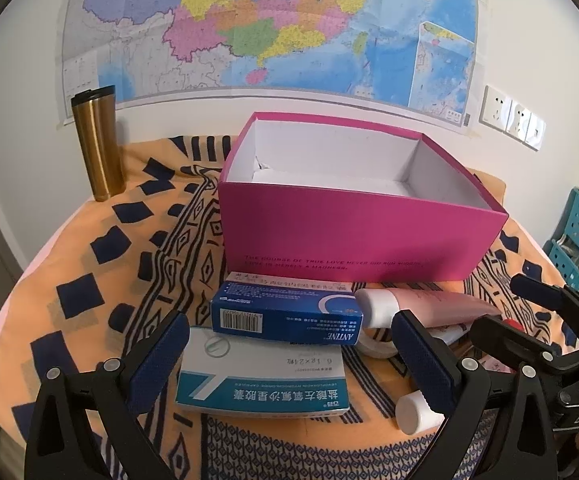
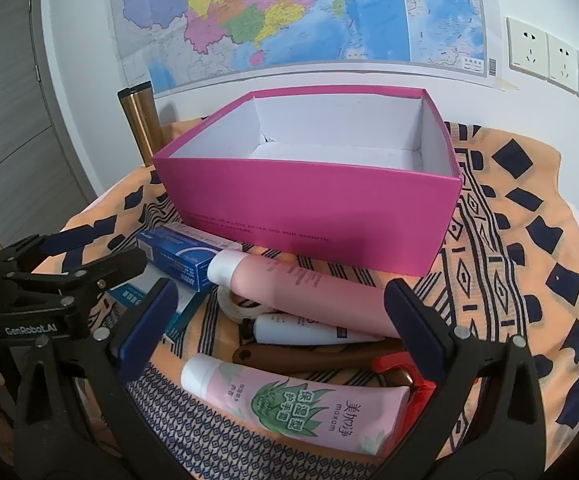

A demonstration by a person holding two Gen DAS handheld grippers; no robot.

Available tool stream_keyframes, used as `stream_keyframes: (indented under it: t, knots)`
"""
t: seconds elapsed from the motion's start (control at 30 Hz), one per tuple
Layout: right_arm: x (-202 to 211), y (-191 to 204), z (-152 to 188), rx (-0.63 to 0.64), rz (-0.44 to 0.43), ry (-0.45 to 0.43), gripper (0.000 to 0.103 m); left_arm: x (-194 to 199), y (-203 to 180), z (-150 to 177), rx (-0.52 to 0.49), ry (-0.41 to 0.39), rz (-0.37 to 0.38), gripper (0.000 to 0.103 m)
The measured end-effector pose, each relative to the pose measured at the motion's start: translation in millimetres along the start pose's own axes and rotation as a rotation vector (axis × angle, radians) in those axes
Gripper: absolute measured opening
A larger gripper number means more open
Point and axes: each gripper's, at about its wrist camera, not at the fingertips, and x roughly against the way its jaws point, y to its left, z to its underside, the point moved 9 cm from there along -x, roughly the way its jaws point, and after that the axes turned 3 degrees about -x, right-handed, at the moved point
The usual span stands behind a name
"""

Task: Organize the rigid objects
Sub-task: 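Move the left gripper toward the blue-and-white medicine box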

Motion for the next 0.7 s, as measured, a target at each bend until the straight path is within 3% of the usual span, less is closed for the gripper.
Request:
stream_keyframes:
  t: [0.7]
  knots:
    - [-6.5, 13.5, 0.8, 0.003, -0.061, 0.018, 0.103, -4.1, 3.8, 3.5, -0.005, 0.012, -0.004, 0.103]
